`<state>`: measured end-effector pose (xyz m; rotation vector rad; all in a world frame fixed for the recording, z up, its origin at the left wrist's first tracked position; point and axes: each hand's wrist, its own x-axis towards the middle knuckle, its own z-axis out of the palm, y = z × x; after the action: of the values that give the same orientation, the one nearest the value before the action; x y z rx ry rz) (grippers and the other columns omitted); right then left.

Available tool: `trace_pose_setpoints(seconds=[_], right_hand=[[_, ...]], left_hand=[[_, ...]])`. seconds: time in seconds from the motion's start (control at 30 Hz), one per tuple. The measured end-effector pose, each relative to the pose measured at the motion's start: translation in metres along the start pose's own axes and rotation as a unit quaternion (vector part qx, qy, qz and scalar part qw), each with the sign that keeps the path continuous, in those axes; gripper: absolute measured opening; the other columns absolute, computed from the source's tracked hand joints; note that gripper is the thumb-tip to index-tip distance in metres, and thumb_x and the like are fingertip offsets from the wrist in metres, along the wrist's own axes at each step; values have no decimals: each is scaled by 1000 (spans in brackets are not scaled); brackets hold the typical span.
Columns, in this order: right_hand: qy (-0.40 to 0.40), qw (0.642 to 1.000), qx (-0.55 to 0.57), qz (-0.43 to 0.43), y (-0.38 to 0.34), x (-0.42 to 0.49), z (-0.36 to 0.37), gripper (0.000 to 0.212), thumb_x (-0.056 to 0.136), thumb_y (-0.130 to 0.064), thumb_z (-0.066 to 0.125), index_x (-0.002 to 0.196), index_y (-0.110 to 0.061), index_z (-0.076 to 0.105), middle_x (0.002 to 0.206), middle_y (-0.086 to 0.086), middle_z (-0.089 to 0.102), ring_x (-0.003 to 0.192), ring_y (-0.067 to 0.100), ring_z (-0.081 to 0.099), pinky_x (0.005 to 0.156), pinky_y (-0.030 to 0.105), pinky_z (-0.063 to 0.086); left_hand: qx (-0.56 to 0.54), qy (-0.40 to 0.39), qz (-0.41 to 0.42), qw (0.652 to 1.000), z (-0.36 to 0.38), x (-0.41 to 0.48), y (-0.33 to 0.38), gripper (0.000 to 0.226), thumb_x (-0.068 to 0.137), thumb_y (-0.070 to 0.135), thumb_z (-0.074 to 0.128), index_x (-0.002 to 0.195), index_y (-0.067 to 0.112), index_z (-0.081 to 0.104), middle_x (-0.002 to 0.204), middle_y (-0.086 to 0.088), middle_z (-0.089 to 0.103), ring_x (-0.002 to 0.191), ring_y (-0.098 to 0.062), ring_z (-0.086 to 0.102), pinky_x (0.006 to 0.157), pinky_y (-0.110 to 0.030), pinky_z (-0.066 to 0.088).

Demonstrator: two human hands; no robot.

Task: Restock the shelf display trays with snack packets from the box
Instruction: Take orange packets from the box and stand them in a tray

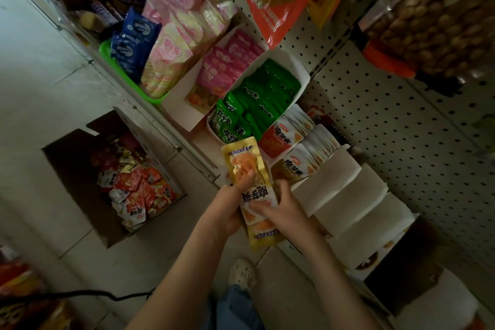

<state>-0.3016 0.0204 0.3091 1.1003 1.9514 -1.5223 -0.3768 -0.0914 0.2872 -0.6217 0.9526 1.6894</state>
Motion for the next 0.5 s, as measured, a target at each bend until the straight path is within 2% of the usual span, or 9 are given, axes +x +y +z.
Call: trace_pose_setpoints(seconds=[0.07, 0.1, 0.17, 0.2, 0.33, 0.4, 0.5], right_hand=[[13, 999, 51, 12, 3, 3, 0, 50, 75, -36, 78, 116, -29, 50, 106, -6, 66, 90, 11, 65, 67, 28, 56], [31, 998, 57, 9, 5, 5, -1, 43, 74, -36, 78, 108, -29, 54, 104, -4, 67, 89, 12, 66, 68, 31, 57], [85, 996, 25, -18, 7, 8, -2, 32, 72, -39, 78, 95, -28, 58, 100, -1, 66, 88, 16, 66, 74, 39, 57], [112, 993, 11, -37, 7, 8, -5, 29, 73, -38, 77, 93, -26, 59, 99, 1, 65, 86, 16, 65, 72, 38, 57], [205, 972, 52, -100, -2, 2, -28, 17, 87, -22, 68, 101, -22, 58, 97, -3, 66, 85, 11, 65, 65, 31, 56], [244, 958, 70, -133, -5, -1, -39, 11, 91, -21, 63, 100, -24, 59, 96, -7, 66, 85, 4, 65, 62, 21, 53], [286, 942, 55, -166, -4, -3, -54, 6, 93, -23, 59, 98, -23, 62, 93, -5, 67, 85, 6, 65, 63, 20, 51]], left_hand=[[-8, -9, -21, 1000, -1, -2, 5, 36, 97, 32, 50, 123, 11, 62, 115, -16, 69, 99, -31, 68, 83, -43, 53], [-3, -11, -29, 999, -2, -3, 6, 35, 98, 30, 48, 124, 10, 61, 115, -16, 69, 99, -31, 68, 82, -43, 53], [21, -8, -36, 999, -6, -2, 5, 32, 97, 20, 50, 124, 7, 59, 112, -17, 70, 97, -32, 69, 78, -42, 55], [33, -2, -32, 999, -7, -2, 4, 30, 95, 14, 52, 123, 5, 59, 110, -17, 71, 94, -31, 70, 75, -41, 57], [59, 21, -12, 998, -10, -2, 0, 22, 94, 1, 54, 115, 4, 58, 90, -14, 74, 75, -27, 73, 60, -36, 59], [57, 42, -2, 997, -10, -1, -1, 24, 93, 1, 55, 118, 3, 56, 89, -15, 74, 73, -27, 73, 60, -38, 58], [73, 73, 24, 994, -14, 2, 0, 27, 94, 5, 56, 120, 3, 56, 93, -15, 74, 77, -28, 73, 63, -39, 58]])
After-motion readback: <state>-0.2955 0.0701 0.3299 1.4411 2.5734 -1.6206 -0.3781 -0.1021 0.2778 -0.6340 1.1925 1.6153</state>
